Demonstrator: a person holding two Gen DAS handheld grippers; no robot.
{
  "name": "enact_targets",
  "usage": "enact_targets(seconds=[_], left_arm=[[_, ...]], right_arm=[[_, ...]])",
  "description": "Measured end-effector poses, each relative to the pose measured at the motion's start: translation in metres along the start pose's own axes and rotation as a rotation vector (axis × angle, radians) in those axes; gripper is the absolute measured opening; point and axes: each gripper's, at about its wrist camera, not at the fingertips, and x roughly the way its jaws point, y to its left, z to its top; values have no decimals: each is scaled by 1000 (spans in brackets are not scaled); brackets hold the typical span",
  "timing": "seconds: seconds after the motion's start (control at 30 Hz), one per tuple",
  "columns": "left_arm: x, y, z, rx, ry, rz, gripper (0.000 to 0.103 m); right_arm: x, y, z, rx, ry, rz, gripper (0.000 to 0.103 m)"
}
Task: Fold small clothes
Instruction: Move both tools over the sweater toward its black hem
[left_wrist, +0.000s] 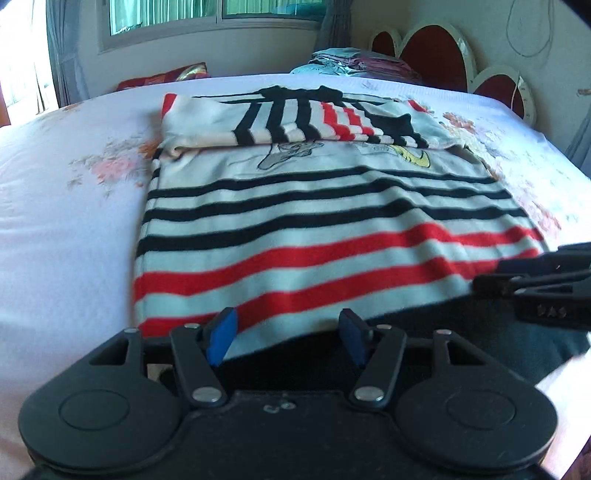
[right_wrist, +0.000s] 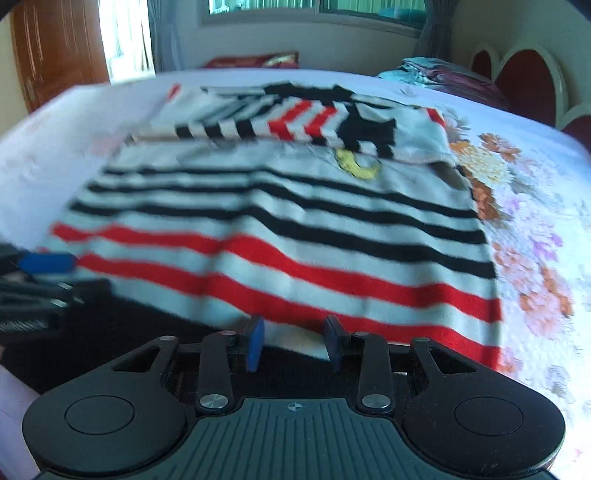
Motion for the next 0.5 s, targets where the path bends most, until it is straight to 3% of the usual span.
enact_targets(seconds=[0.5], left_arm=[[-21,18,-8,-52,16,15,63]], right_arm=[[-26,-37,-25,87,-9,-110,35]])
